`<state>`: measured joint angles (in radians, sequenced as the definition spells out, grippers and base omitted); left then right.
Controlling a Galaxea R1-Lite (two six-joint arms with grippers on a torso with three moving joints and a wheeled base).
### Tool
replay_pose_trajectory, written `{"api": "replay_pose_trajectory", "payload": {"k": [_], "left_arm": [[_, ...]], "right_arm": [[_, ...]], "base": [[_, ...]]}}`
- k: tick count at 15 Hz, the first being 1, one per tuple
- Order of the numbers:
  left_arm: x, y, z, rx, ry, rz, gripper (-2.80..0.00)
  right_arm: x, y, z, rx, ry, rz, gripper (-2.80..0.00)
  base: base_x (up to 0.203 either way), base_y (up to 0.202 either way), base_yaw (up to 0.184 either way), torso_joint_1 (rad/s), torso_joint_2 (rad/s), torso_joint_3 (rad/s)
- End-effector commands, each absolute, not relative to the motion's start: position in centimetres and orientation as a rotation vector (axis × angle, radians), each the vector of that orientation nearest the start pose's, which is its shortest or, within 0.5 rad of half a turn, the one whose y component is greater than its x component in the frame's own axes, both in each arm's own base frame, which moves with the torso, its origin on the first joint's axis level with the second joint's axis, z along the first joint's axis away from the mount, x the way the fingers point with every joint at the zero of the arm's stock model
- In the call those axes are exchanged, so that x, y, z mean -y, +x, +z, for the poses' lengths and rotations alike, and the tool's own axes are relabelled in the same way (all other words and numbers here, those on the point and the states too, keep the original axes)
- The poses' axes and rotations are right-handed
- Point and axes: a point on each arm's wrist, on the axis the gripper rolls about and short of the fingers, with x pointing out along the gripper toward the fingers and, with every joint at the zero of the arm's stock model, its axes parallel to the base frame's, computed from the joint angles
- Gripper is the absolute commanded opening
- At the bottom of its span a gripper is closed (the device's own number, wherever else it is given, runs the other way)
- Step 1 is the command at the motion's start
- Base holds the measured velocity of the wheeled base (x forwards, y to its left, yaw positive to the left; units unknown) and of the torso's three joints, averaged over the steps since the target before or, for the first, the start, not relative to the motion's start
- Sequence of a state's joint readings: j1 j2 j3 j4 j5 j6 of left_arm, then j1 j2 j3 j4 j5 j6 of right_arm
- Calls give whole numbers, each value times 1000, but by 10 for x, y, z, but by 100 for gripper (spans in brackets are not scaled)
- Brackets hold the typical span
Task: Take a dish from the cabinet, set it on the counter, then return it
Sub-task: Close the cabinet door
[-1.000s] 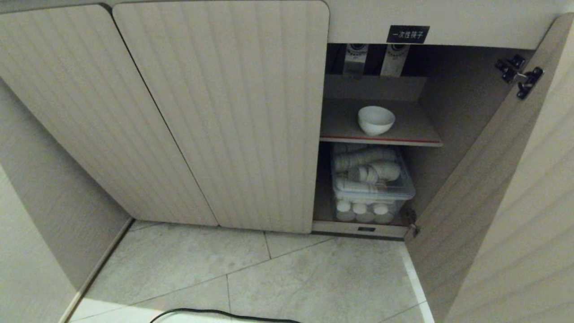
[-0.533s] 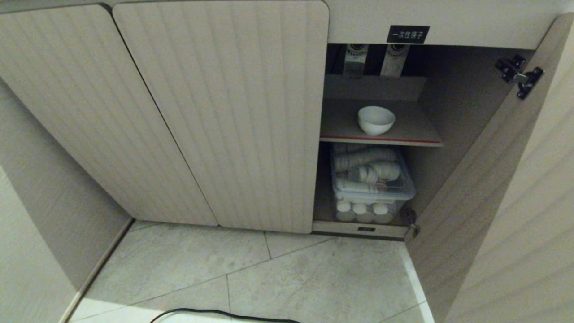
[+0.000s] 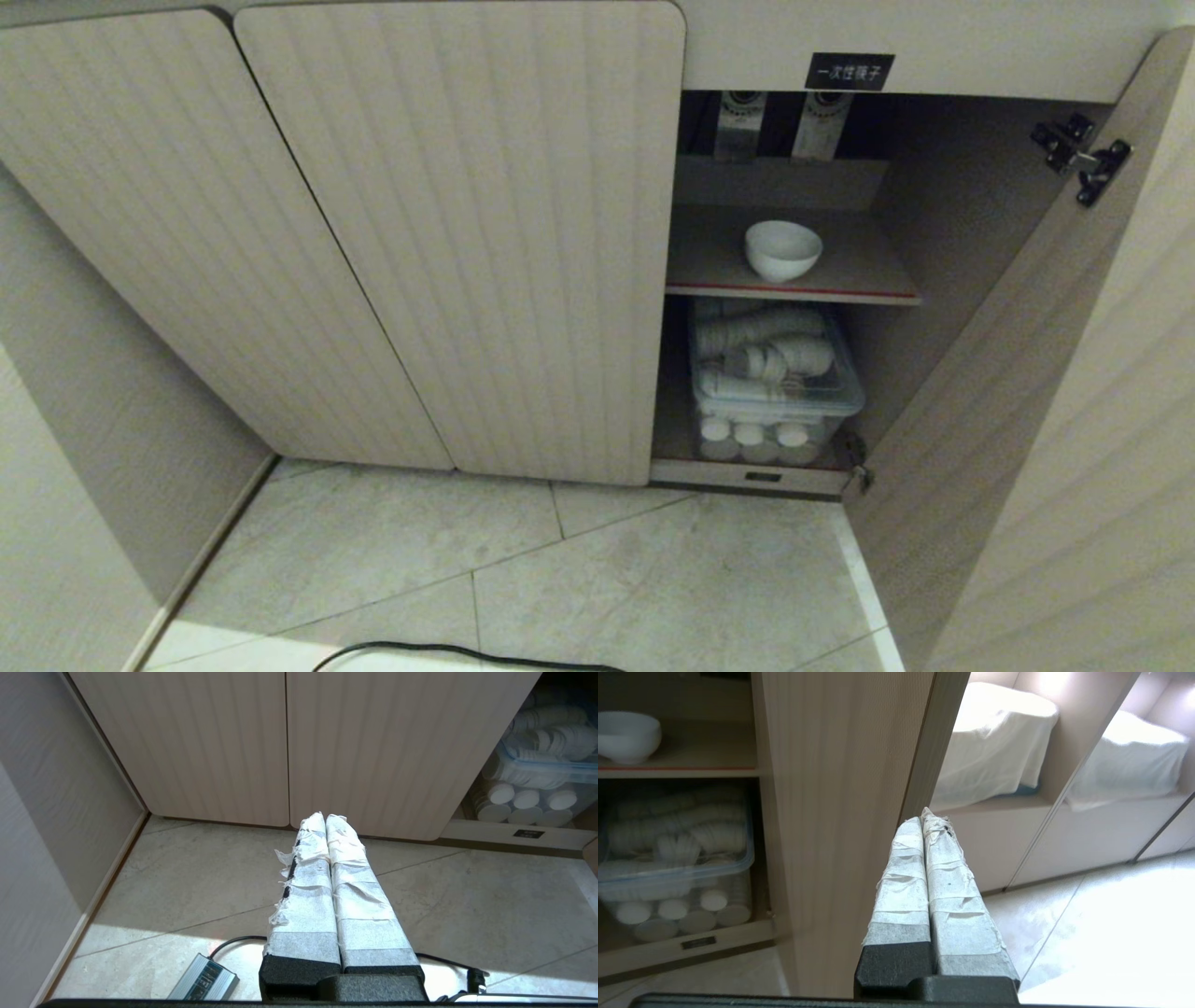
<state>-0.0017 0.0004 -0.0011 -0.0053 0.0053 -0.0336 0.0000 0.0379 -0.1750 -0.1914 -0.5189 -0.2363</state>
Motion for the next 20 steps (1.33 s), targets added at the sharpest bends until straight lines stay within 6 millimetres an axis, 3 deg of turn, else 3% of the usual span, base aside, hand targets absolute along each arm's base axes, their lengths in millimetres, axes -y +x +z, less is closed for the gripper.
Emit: {"api": "replay_pose_trajectory", "payload": {"k": [1,8,14,20], "left_arm": [[0,-23,76,5,-35,5,-280],[0,-23,76,6,-34,4,-280],[0,-23,77,8,-34,4,-280],[0,-23,76,7,-34,4,-280]], "right_arm": [[11,-43,149,241,-159,-552,-280],[11,-36,168,225,-162,-575,-280],[10,-32,198,223,-176,-611,-280],[5,-25,216,129,-204,-820,-280]], "base": [[0,0,0,0,0,0],[0,0,0,0,0,0],[0,0,0,0,0,0],[0,0,0,0,0,0]]}}
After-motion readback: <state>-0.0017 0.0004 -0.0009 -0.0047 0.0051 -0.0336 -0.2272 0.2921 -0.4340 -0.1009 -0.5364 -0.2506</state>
